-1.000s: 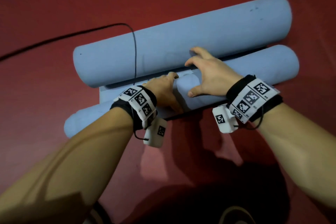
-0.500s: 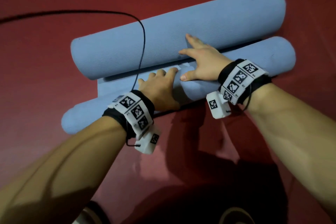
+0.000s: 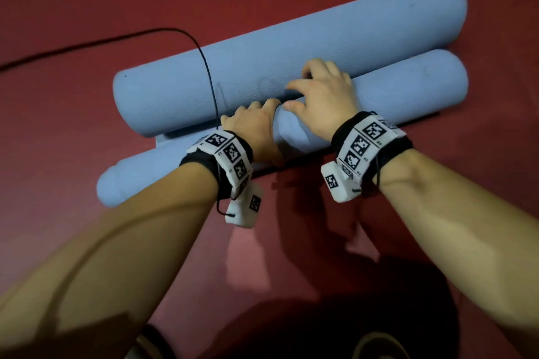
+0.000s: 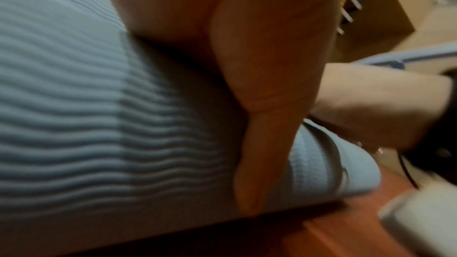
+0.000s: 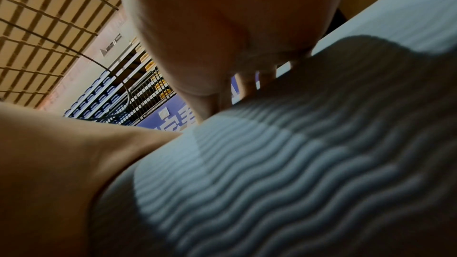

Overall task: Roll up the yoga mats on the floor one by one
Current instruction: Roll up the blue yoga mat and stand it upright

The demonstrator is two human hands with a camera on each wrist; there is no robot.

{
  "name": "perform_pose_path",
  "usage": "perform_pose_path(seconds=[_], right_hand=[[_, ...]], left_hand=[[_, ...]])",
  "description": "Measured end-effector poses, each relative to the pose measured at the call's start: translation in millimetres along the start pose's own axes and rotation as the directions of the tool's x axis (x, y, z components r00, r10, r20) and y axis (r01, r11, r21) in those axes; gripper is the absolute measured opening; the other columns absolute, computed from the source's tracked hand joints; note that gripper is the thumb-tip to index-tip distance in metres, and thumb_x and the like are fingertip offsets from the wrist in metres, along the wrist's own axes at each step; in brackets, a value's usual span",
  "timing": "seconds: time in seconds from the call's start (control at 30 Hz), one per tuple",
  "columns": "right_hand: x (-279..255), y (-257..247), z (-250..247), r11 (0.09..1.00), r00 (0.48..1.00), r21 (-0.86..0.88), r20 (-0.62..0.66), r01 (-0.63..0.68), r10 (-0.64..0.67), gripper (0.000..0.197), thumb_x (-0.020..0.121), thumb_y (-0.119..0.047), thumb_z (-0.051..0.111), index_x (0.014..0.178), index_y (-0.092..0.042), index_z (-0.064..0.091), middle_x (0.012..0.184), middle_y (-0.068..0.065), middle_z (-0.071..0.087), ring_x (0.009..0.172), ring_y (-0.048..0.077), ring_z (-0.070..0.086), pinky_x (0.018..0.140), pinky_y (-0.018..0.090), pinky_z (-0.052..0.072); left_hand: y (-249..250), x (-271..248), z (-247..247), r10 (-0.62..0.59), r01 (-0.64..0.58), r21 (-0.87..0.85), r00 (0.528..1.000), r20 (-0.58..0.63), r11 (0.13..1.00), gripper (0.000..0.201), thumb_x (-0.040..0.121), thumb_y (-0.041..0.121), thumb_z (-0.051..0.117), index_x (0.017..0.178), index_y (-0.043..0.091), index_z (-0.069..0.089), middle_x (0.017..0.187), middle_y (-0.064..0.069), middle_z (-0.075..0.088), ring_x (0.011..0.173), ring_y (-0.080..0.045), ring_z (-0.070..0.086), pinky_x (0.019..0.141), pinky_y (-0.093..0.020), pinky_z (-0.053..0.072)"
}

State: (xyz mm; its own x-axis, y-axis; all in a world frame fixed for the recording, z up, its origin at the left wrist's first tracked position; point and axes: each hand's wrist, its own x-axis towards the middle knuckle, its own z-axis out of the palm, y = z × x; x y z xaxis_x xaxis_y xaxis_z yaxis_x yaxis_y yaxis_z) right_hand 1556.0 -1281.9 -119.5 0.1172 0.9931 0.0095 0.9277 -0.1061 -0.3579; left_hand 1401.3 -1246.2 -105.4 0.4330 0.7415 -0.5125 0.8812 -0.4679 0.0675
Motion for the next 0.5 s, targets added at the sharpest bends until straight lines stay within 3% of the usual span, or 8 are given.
perform_pose_path(seconds=[0.13,0.3,0.43,0.5], right_hand=[[-20.4,-4.0,1.8,1.000,0.999,-0.022,0.046,0.017,-0.016,0.032,0.097,-0.048,0.051,0.116,-0.031,0.071,0.116,-0.001,0.057,0.116,0.024,0.048,0.097,0.040,0.030],[-52.1,-8.2,7.0,0.996,0.989,-0.093,0.150,0.013,0.001,0.041,0.099,-0.052,0.040,0.115,-0.027,0.068,0.118,-0.002,0.061,0.118,0.022,0.052,0.102,0.043,0.029],[-62.2,-9.0,9.2,0.988,0.974,-0.150,0.227,0.038,-0.003,0.077,0.080,-0.074,0.013,0.120,-0.032,0.064,0.120,-0.003,0.063,0.119,0.021,0.052,0.108,0.046,0.025],[-56.8,-7.8,7.1,0.989,0.972,-0.133,0.232,0.061,-0.028,0.088,0.069,-0.080,0.010,0.124,-0.034,0.062,0.125,-0.002,0.060,0.123,0.021,0.050,0.111,0.047,0.022]], left_hand=[[-0.1,-12.0,12.7,0.037,-0.036,0.019,0.998,-0.046,0.999,0.117,0.049,0.056,0.091,0.145,0.032,0.029,0.135,-0.001,0.050,0.126,-0.032,0.048,0.097,-0.058,0.042],[-4.0,-30.7,26.5,0.104,-0.103,-0.022,0.993,0.053,0.994,0.114,0.050,0.060,0.089,0.143,0.035,0.028,0.134,0.003,0.051,0.125,-0.029,0.050,0.098,-0.057,0.044],[-2.1,-31.3,25.9,0.114,-0.111,-0.041,0.990,0.077,0.993,0.112,0.051,0.057,0.090,0.144,0.032,0.033,0.134,0.000,0.053,0.125,-0.031,0.052,0.098,-0.054,0.045],[-3.3,-27.2,21.2,0.119,-0.112,-0.081,0.988,0.094,0.990,0.116,0.048,0.055,0.090,0.145,0.031,0.032,0.134,-0.002,0.054,0.124,-0.031,0.053,0.098,-0.052,0.047]])
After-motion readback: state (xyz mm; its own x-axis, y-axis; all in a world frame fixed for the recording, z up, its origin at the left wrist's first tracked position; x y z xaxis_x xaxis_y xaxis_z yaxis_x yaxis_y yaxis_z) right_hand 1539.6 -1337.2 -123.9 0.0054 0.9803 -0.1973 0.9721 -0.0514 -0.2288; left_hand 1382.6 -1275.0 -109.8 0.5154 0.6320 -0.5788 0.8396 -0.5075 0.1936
